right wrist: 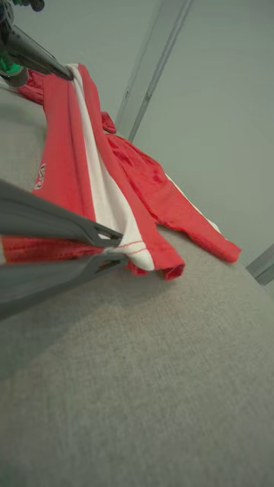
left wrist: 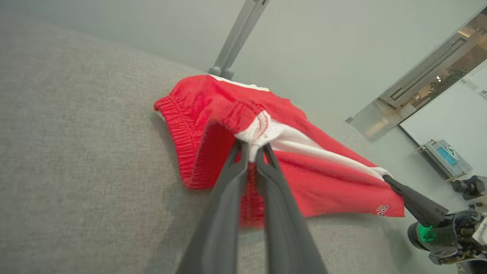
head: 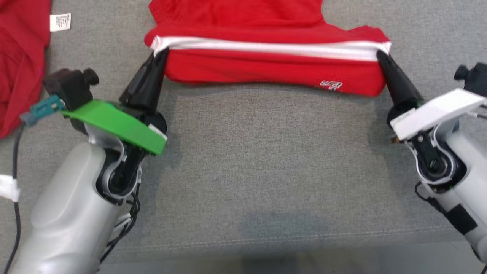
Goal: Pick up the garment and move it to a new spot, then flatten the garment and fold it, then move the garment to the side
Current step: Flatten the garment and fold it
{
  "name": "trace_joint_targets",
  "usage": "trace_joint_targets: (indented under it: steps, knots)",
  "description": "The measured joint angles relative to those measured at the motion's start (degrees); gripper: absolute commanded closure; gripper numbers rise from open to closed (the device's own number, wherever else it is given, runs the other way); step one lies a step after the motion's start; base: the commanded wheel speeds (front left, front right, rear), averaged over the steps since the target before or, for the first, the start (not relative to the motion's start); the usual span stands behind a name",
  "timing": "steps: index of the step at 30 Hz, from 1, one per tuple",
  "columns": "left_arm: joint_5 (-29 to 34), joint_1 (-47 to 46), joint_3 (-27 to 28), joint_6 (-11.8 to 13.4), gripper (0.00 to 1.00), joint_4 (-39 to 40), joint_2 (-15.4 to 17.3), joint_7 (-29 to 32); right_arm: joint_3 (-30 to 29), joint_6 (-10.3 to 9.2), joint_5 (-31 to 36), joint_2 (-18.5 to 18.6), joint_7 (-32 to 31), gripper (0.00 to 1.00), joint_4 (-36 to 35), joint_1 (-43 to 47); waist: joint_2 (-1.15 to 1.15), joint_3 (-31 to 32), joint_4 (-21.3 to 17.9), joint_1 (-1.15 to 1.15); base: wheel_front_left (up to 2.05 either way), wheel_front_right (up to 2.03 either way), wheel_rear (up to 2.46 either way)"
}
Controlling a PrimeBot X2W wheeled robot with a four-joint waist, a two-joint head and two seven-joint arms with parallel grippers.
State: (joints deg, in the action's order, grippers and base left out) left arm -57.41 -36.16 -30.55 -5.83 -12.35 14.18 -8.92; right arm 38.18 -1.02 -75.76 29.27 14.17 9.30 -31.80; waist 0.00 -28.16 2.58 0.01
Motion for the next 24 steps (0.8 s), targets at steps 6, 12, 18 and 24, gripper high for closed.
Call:
trace_joint_targets:
  steps: [6,12,18,24]
  knots:
    - [-0.46,4.66,-0.24,-1.07,1.0,-3.18,-0.96,-4.93,-2.79,3.68,-0.31,-2.09,0.16,1.0,3.26,5.34,0.0,1.44,0.26,-0.01,0.0,0.0,0.0]
    - [-2.13,7.98,-1.94,-1.31,1.0,-3.68,-2.46,-4.74,-7.67,5.47,1.37,-3.28,0.09,1.0,4.97,8.42,0.0,4.26,0.17,-0.01,0.0,0.0,0.0]
    - [-3.34,11.33,-3.13,-1.72,1.0,-4.07,-3.56,-4.74,-10.01,6.52,3.66,-3.52,0.08,1.0,5.36,12.33,0.0,7.4,0.58,-0.01,0.0,0.0,0.0]
    - [-5.55,13.35,-2.72,-1.72,1.0,-4.03,-3.71,-4.82,-8.26,7.06,5.7,-3.7,0.08,0.92,5.25,15.35,0.0,9.45,1.63,-0.01,0.0,0.0,0.0]
